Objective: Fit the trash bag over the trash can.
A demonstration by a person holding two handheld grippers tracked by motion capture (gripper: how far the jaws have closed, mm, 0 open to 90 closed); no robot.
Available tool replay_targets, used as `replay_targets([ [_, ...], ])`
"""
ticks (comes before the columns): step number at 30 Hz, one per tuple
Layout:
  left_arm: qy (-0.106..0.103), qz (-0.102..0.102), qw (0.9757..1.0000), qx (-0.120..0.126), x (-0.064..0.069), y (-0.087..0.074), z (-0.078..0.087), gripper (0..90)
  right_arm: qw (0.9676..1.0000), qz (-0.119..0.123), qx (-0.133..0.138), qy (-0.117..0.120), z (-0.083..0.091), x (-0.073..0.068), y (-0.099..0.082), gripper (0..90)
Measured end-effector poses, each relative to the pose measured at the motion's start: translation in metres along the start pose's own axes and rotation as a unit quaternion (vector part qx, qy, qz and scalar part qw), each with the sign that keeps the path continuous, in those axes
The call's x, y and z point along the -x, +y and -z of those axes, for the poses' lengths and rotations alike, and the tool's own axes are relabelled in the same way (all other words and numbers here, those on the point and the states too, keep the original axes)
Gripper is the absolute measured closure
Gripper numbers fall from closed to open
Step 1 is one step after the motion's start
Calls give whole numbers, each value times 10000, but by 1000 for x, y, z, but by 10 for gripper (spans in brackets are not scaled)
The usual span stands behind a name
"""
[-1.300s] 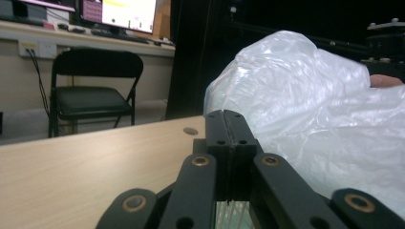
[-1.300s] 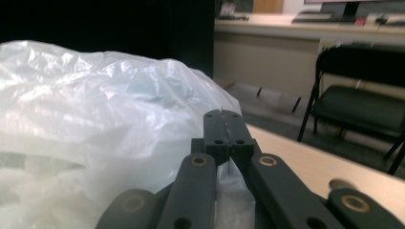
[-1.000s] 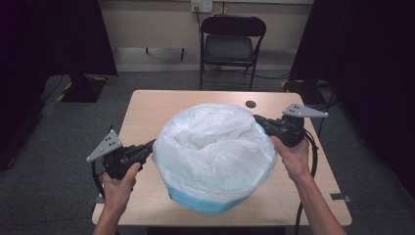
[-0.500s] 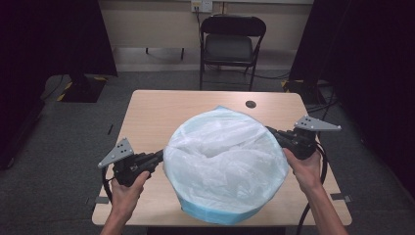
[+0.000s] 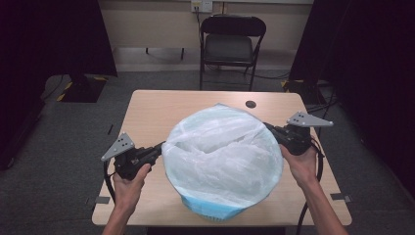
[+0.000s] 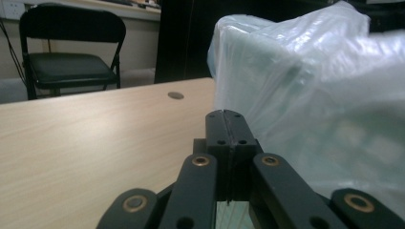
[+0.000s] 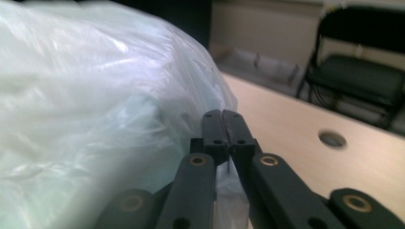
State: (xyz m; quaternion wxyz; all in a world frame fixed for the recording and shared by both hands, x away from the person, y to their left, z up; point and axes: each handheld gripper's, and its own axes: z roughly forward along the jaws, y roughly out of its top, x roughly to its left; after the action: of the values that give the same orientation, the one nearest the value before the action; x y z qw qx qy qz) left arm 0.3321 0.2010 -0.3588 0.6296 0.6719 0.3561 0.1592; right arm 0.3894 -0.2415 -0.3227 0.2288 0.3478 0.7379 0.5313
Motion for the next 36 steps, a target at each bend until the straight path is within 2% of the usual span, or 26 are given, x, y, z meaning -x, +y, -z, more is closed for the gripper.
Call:
replay_targets([
  [2, 54, 31, 10000, 51, -2, 2, -2, 887, 9995, -173, 250, 66, 4, 4, 3, 885],
  [3, 86, 67, 9999, 55, -4, 2, -5, 878, 9994, -230, 236, 52, 3, 6, 4, 886],
  [5, 231, 106, 9996, -81, -7, 2, -11, 887, 9996, -272, 74, -40, -4, 8, 4, 881],
  [7, 250, 234, 9992, -183, -10, -1, -16, 897, 9990, -375, -158, -202, -15, 10, 0, 878],
  [9, 232, 202, 9993, -217, -11, -3, -18, 899, 9977, -549, -325, -220, -23, 12, -5, 880],
  [11, 266, 182, 9990, -303, -9, -2, -16, 900, 9971, -617, -421, -118, -28, 12, -9, 890],
  [17, 323, 171, 9974, -621, -4, -3, -18, 900, 9947, -526, -878, -87, -36, 5, -7, 900],
  [18, 363, 163, 9965, -736, -3, -3, -18, 900, 9944, -585, -874, -32, -36, 6, -8, 900],
  [19, 532, 57, 9937, -985, -3, -6, -20, 900, 9935, -564, -989, -89, -37, 6, -9, 900],
  [20, 589, 18, 9919, -1123, -5, -12, -22, 900, 9911, -335, -1250, -322, -41, 4, -12, 900],
  [21, 376, 129, 9947, -949, -7, -19, -21, 900, 9903, -405, -1318, -170, -44, 5, -17, 900],
  [22, 221, 167, 9968, -753, -8, -25, -18, 900, 9913, -618, -1160, 81, -43, 8, -22, 900],
  [24, 220, 144, 9971, -710, -9, -32, -15, 900, 9935, -695, -896, 44, -38, 13, -28, 900],
  [26, 156, 199, 9979, -593, -9, -33, -12, 898, 9948, -802, -567, 286, -34, 16, -30, 900],
  [27, 128, 177, 9985, -503, -8, -31, -9, 877, 9956, -768, -433, 322, -31, 15, -29, 876],
  [29, 150, 107, 9993, -339, -6, -25, -2, 800, 9965, -731, -160, 376, -24, 11, -26, 695],
  [31, 185, 67, 9996, -209, -4, -19, 6, 750, 9969, -730, 7, 283, -17, 9, -22, 635],
  [33, 200, 33, 9997, -154, -2, -14, 15, 638, 9975, -684, 93, 174, -9, 9, -21, 560],
  [36, 138, 46, 9999, 75, 1, -9, 32, 578, 9981, -578, 135, -133, 6, 9, -21, 459],
])
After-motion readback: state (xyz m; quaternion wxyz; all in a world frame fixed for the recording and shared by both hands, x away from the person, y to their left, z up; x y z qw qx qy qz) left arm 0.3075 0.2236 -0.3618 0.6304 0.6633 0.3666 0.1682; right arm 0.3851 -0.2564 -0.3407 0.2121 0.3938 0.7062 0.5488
